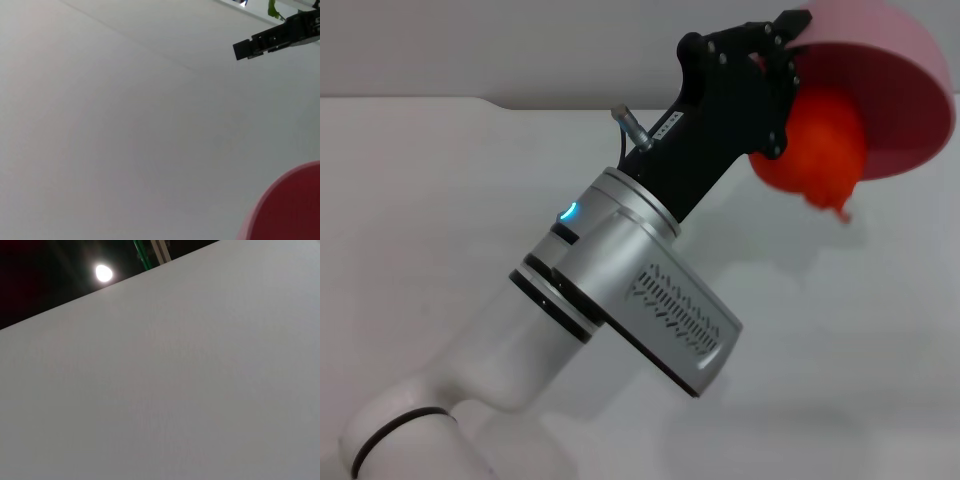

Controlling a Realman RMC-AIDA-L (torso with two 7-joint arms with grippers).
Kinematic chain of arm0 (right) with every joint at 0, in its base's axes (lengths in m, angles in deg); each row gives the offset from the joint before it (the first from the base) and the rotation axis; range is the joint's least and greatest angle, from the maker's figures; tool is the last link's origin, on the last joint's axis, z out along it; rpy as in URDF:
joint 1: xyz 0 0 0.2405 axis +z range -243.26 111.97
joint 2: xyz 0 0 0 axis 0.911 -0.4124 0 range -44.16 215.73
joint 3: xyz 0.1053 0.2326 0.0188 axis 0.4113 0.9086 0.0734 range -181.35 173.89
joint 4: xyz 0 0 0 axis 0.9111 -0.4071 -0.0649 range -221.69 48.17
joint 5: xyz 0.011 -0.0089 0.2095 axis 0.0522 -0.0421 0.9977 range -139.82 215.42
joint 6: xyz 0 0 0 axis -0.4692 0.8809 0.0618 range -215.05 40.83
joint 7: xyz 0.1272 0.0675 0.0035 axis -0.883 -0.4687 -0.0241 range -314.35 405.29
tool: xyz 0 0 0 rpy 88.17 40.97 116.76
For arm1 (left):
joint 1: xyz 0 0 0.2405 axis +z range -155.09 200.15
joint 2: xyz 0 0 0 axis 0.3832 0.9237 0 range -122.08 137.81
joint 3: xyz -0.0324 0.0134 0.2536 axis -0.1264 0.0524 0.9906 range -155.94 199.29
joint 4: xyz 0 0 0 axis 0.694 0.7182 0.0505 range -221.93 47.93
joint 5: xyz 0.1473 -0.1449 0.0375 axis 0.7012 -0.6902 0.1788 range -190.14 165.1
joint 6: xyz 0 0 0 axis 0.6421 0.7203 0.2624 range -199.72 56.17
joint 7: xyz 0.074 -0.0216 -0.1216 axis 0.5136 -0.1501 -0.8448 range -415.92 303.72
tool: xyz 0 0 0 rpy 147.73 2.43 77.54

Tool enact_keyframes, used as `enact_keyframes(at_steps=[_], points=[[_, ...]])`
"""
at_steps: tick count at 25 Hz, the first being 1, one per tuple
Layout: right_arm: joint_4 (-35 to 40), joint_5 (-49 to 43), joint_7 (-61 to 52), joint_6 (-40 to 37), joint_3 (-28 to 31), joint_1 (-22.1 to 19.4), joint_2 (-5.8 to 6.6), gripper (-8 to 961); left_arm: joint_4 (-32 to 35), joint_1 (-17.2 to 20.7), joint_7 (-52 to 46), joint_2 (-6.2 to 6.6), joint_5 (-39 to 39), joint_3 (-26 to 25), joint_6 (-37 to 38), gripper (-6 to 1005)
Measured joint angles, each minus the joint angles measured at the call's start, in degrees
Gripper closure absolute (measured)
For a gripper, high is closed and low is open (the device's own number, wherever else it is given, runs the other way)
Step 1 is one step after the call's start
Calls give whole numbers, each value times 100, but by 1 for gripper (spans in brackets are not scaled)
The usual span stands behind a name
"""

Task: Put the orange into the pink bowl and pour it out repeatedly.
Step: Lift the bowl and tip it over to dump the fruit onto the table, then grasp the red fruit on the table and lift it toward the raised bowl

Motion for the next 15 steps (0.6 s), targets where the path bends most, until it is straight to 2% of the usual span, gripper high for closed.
enact_keyframes(at_steps=[9, 15], points=[[0, 0, 0, -6, -16, 10, 0, 426, -22, -1, -280, 4, -24, -52, 77, 954], [-12, 0, 0, -10, -32, 10, 0, 426, -12, -106, -1802, 37, -22, -532, 772, 954]])
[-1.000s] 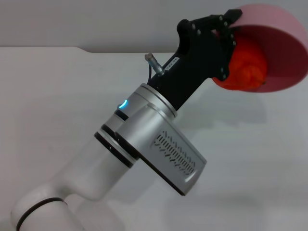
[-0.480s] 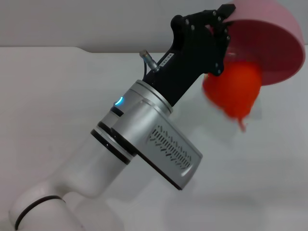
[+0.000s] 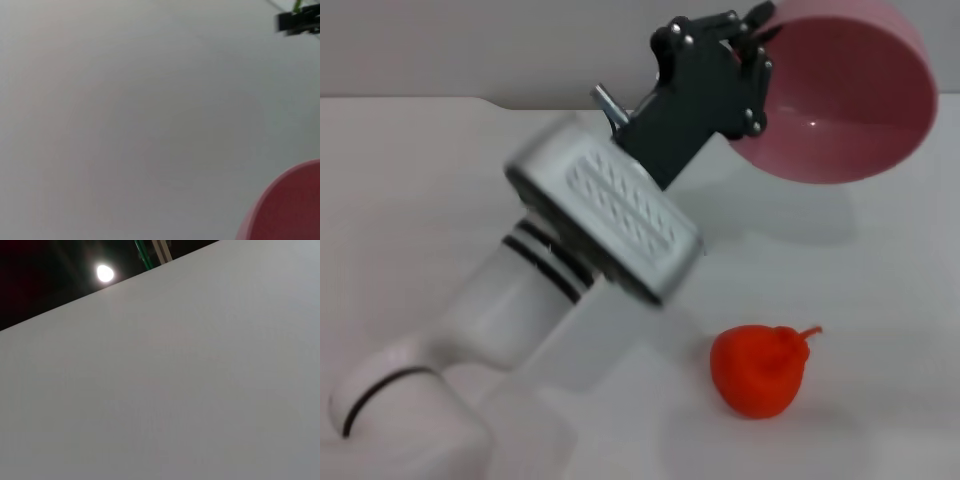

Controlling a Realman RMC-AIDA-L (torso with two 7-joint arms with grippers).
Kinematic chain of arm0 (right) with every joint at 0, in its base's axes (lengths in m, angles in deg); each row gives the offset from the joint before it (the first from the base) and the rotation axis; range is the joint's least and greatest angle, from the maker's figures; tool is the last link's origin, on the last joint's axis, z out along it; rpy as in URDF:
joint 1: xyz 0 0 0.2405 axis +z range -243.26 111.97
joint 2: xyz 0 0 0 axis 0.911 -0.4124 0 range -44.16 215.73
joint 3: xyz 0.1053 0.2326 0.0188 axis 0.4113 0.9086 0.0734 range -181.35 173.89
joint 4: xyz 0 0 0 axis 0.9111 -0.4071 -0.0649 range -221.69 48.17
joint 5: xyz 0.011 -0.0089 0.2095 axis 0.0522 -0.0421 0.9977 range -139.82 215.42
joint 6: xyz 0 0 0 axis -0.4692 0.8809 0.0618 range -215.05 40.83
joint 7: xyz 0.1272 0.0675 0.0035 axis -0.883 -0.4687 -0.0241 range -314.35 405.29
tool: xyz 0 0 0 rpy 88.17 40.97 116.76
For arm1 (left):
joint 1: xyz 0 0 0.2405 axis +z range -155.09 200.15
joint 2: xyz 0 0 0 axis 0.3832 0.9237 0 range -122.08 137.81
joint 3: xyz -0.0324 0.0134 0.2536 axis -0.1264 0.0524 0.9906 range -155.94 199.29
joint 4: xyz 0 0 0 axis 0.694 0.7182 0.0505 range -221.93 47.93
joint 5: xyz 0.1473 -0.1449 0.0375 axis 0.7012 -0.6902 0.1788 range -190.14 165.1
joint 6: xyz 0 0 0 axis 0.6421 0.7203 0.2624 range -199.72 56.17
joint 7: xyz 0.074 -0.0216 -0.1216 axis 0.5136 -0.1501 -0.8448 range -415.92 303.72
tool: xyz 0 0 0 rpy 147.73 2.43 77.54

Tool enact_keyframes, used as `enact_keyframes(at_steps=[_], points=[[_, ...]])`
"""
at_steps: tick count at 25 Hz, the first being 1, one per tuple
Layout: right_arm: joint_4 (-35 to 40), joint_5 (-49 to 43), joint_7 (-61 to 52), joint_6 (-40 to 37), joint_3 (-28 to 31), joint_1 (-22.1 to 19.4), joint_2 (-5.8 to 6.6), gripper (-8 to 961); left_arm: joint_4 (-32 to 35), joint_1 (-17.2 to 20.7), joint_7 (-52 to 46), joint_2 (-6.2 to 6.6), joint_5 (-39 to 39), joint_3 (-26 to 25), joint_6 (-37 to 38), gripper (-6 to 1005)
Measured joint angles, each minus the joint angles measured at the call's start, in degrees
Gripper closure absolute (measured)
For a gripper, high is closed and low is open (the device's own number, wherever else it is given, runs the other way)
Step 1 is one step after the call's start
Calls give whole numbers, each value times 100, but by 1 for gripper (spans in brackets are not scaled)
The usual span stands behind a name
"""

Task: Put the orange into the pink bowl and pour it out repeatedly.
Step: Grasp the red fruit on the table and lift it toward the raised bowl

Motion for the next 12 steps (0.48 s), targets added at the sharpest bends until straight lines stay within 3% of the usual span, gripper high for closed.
enact_keyframes(at_steps=[12], points=[[-83, 0, -7, 0, -58, -1, 0, 426, 390, -608, -2537, 9, -4, -1526, 3198, 954]])
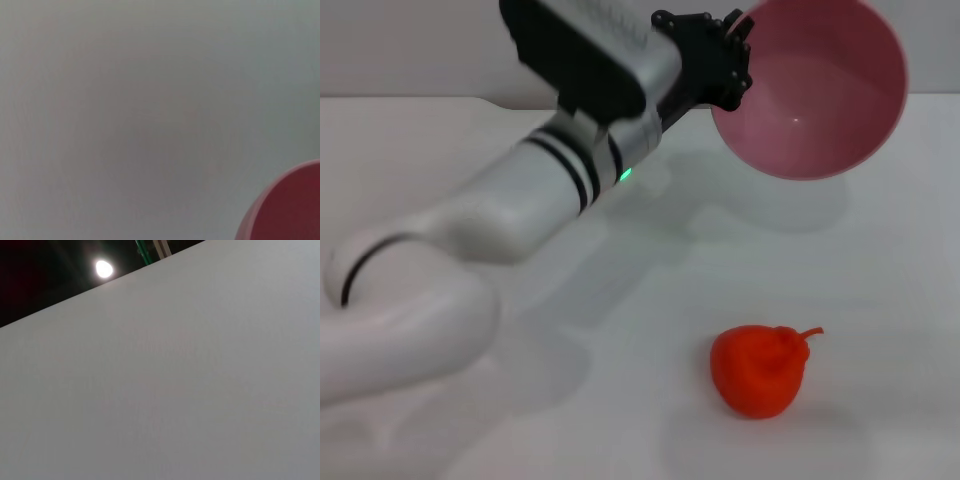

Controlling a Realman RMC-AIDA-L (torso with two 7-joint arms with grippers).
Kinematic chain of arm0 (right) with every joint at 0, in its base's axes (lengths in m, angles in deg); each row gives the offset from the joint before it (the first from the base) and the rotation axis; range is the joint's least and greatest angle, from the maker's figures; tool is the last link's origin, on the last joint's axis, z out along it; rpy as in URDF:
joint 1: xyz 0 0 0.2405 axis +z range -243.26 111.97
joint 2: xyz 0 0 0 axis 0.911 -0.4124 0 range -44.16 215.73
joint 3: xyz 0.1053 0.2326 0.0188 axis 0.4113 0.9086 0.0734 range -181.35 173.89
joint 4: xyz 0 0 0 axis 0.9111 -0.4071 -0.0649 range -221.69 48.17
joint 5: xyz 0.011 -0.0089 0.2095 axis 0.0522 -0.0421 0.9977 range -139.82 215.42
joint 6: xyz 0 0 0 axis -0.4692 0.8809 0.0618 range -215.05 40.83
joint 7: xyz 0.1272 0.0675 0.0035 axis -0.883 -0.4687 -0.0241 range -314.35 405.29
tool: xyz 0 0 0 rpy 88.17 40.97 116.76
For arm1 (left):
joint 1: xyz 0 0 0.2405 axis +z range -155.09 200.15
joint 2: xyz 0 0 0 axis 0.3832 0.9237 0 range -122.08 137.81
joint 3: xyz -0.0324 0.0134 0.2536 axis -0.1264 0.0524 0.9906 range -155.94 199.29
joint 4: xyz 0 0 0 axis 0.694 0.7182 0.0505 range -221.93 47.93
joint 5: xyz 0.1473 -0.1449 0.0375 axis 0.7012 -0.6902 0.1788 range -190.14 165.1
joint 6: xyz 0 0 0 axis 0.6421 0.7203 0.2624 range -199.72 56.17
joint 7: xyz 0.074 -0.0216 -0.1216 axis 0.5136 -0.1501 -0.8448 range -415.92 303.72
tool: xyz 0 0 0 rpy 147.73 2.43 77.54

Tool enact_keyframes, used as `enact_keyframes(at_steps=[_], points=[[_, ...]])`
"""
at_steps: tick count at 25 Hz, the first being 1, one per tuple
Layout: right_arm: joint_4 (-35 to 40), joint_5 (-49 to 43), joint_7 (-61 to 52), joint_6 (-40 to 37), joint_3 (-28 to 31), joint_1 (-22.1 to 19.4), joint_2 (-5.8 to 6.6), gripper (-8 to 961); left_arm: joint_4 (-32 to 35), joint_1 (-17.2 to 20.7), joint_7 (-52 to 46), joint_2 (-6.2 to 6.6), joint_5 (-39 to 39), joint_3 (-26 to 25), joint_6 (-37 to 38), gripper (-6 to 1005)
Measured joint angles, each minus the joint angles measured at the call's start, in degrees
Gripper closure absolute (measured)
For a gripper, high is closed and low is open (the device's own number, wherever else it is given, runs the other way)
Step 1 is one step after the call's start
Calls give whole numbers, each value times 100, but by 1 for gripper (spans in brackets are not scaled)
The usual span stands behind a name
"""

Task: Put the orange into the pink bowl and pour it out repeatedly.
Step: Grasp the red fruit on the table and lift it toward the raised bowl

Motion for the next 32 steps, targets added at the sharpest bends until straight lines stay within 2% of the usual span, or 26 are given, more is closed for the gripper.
enact_keyframes(at_steps=[5, 10, 13, 14, 15, 16, 19, 22, 25, 26, 27, 32], points=[[-58, 0, -2, 2, 2, 4, 6, 426, 267, -383, -255, -20, -130, -655, 1564, 954], [-72, 0, -55, 2, 4, 9, 8, 426, 133, -865, -139, -29, -773, -1454, 3110, 954], [-122, -19, -288, 27, 6, 26, 18, 426, 128, -893, -81, -27, -838, -1550, 3270, 954], [-135, -53, -364, 44, 6, 40, 23, 426, 118, -942, 115, -21, -1051, -1806, 3595, 954], [-148, -99, -449, 57, 7, 56, 30, 426, 118, -942, 115, -21, -1051, -1806, 3595, 954], [-161, -171, -496, 61, 6, 75, 37, 426, -150, -1129, 1346, 1, -2206, -2886, 4746, 954], [-179, -453, -554, 64, 6, 131, 44, 426, -682, -1404, 2433, 13, -2999, -3904, 5846, 954], [-171, -829, -703, 93, 32, 187, 69, 426, -1175, -1698, 3216, 73, -3222, -5019, 7001, 954], [-151, -1426, -1133, 257, 63, 271, 206, 426, -1209, -1807, 3277, 155, -2716, -5552, 7681, 954], [-147, -1655, -1294, 314, 67, 296, 264, 426, -1209, -1807, 3277, 155, -2716, -5552, 7681, 954], [-126, -1902, -1503, 359, 70, 325, 340, 426, -1174, -1822, 3268, 209, -2302, -5873, 8086, 954], [239, -3210, -2722, 502, 192, 297, 650, 426, -1168, -1701, 3203, 281, -1837, -6280, 8210, 954]])
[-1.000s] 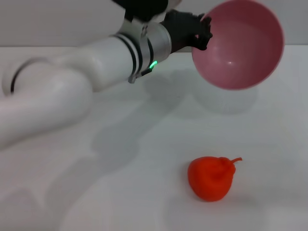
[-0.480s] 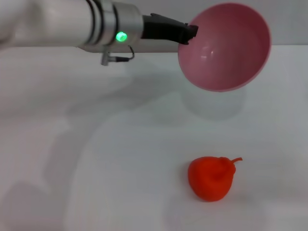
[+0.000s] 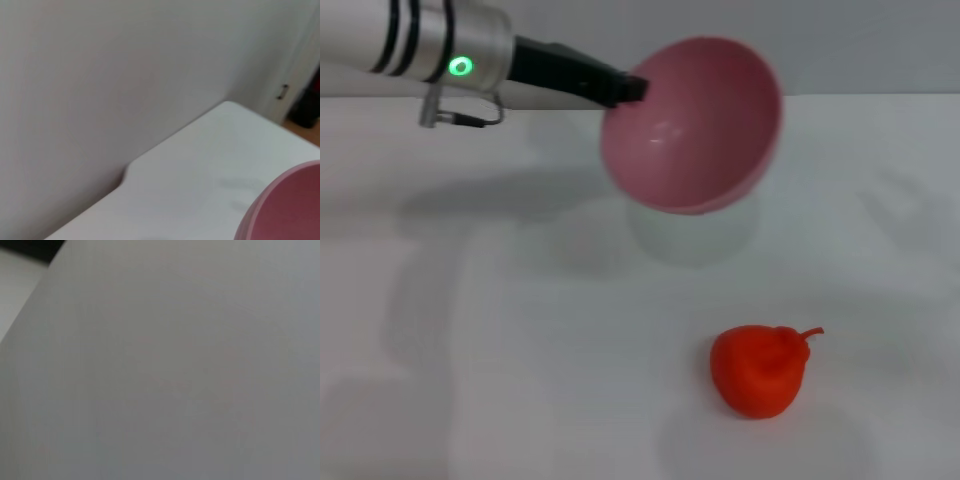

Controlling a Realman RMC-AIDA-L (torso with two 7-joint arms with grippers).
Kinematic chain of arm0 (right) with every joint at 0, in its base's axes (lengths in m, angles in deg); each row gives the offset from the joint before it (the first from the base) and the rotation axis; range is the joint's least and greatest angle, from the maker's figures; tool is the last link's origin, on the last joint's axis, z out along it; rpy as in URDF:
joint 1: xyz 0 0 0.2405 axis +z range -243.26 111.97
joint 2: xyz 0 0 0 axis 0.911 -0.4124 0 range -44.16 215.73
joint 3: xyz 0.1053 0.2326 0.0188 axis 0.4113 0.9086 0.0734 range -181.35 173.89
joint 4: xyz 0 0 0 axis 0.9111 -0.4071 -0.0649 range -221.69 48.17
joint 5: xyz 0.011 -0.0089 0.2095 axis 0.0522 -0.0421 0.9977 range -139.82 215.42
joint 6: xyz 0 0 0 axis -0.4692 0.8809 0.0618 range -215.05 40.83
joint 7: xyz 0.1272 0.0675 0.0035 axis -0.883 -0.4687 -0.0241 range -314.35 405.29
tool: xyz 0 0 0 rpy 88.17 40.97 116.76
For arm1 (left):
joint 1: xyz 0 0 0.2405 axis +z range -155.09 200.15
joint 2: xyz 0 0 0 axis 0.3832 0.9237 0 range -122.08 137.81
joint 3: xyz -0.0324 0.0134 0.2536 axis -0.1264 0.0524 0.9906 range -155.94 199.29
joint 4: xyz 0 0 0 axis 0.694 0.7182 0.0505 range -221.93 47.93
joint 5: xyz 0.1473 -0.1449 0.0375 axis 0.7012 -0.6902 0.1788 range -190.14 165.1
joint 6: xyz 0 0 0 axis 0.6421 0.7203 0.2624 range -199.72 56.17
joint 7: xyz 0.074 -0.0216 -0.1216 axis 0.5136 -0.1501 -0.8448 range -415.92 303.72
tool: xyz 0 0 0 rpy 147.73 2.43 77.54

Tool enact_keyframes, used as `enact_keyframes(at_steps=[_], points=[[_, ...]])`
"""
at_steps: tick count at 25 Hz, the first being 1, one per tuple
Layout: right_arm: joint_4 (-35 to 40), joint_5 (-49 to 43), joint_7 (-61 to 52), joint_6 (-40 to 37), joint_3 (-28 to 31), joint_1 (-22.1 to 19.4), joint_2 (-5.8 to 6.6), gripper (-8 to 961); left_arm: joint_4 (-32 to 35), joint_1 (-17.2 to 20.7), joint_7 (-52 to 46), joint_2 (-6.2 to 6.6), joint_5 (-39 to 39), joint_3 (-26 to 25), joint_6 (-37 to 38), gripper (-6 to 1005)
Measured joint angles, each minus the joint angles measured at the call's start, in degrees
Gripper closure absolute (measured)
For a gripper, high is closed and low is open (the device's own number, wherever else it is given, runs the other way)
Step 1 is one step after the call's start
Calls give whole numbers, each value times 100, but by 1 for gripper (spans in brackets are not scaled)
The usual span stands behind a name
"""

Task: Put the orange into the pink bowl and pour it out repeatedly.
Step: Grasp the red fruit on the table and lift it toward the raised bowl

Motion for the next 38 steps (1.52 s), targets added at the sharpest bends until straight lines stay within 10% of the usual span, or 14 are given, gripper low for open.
enact_keyframes(at_steps=[11, 23, 38], points=[[1135, -3898, -2010, 2, 1680, -65, 92, 426, -5, 356, -281, 243, 95, -79, -311, 954], [2234, -7198, -3068, 82, 1648, 831, -552, 426, -1, 419, -539, 211, 710, 104, 224, 954], [2595, -8970, -4383, 142, 881, 1627, -586, 428, 0, 510, -651, 304, 995, 102, 687, 954]])
